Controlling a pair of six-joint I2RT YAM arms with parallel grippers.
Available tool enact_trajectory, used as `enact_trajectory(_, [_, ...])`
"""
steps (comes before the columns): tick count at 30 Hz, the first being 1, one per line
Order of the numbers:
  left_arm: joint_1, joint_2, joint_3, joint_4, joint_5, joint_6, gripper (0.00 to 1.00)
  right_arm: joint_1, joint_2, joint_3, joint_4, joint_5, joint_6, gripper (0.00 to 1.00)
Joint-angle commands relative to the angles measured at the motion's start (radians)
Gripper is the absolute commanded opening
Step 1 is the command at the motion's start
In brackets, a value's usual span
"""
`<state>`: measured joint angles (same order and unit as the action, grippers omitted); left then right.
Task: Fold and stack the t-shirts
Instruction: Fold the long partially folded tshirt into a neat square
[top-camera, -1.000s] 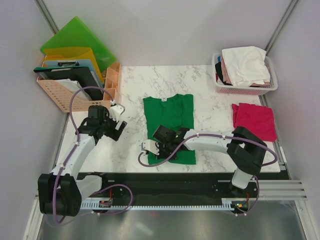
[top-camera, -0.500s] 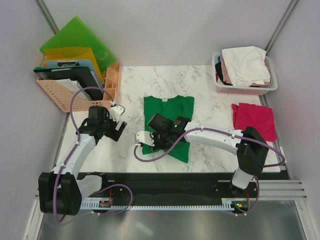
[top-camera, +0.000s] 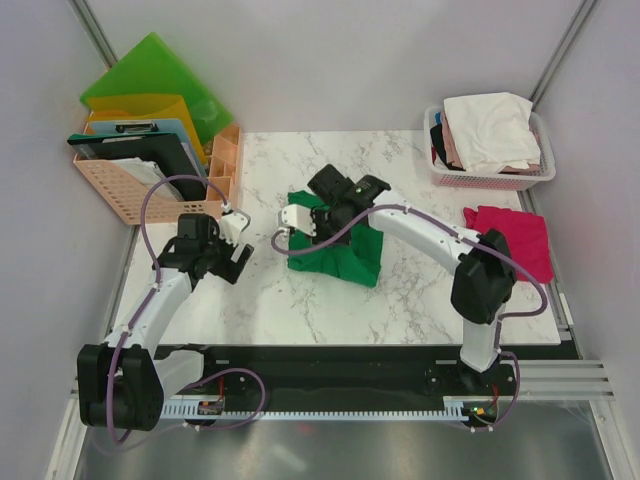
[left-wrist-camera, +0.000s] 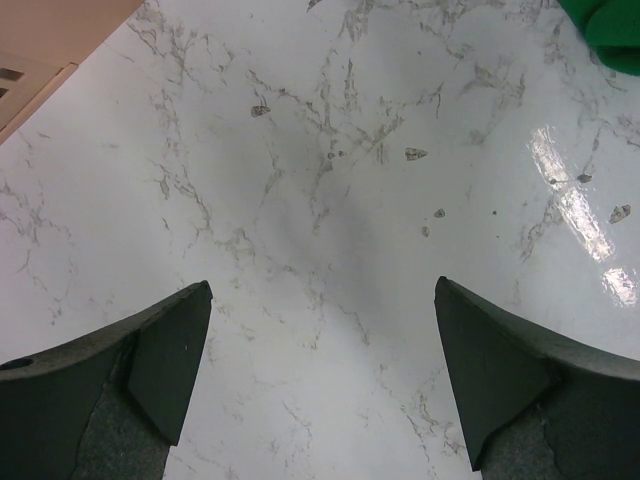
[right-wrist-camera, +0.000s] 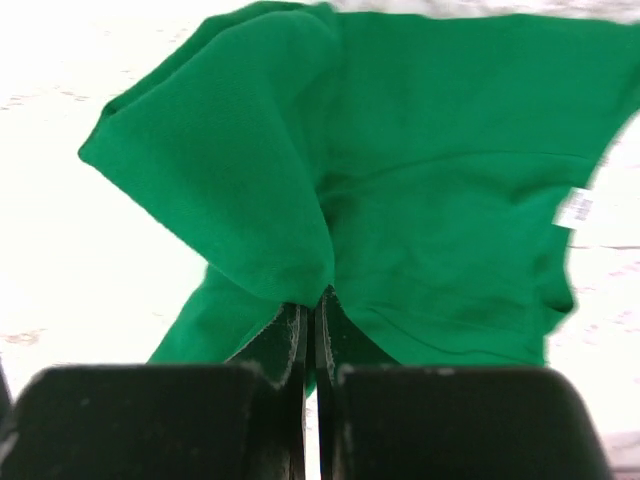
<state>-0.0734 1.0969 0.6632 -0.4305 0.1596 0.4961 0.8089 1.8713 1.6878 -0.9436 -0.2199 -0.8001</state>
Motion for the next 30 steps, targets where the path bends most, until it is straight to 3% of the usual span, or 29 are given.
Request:
enact_trajectory(1, [0.006,0.001,-0.007,0.039,0.006,0.018,1.00,-0.066,0.070,0.174,-0.090,-0.035,-0.100,0.00])
enact_trajectory(9, [0.006,0.011,-0.001,0.041,-0.002,0.015,1.00,-0.134,0.293,0.541,-0.230,-0.030,-0.191,0.00])
enact_trajectory(15, [0.006,-0.008,-0.010,0.036,-0.020,0.039,1.00,-0.154,0.402,0.595,-0.231,-0.036,-0.209,0.00])
enact_trajectory(17, [0.007,-0.002,-0.005,0.032,-0.020,0.042,1.00,-0.154,0.425,0.587,-0.215,-0.030,-0.205,0.15])
enact_trajectory(18, [0.007,0.003,-0.002,0.021,-0.014,0.044,1.00,-0.157,0.430,0.567,-0.202,-0.021,-0.200,0.45])
enact_trajectory(19, [0.007,0.004,0.001,0.018,-0.008,0.042,1.00,-0.162,0.436,0.558,-0.180,-0.016,-0.197,0.57])
enact_trajectory(20, [0.007,0.006,0.001,0.015,0.004,0.039,1.00,-0.165,0.436,0.547,-0.172,-0.013,-0.198,0.59])
enact_trajectory(22, [0.007,0.003,-0.005,0.004,0.017,0.033,1.00,-0.175,0.436,0.515,-0.141,-0.007,-0.189,0.73])
enact_trajectory(25, [0.007,-0.006,-0.030,0.007,0.029,0.029,1.00,-0.189,0.422,0.492,-0.121,-0.024,-0.177,0.73])
enact_trajectory(28, [0.006,-0.006,-0.054,0.006,0.038,0.024,1.00,-0.192,0.404,0.478,-0.106,-0.022,-0.168,0.87])
enact_trajectory(29, [0.007,-0.008,-0.059,0.006,0.041,0.022,1.00,-0.192,0.397,0.475,-0.100,-0.019,-0.165,0.98])
enact_trajectory(30, [0.007,-0.008,-0.063,0.006,0.043,0.021,1.00,-0.192,0.390,0.469,-0.090,-0.010,-0.159,0.98])
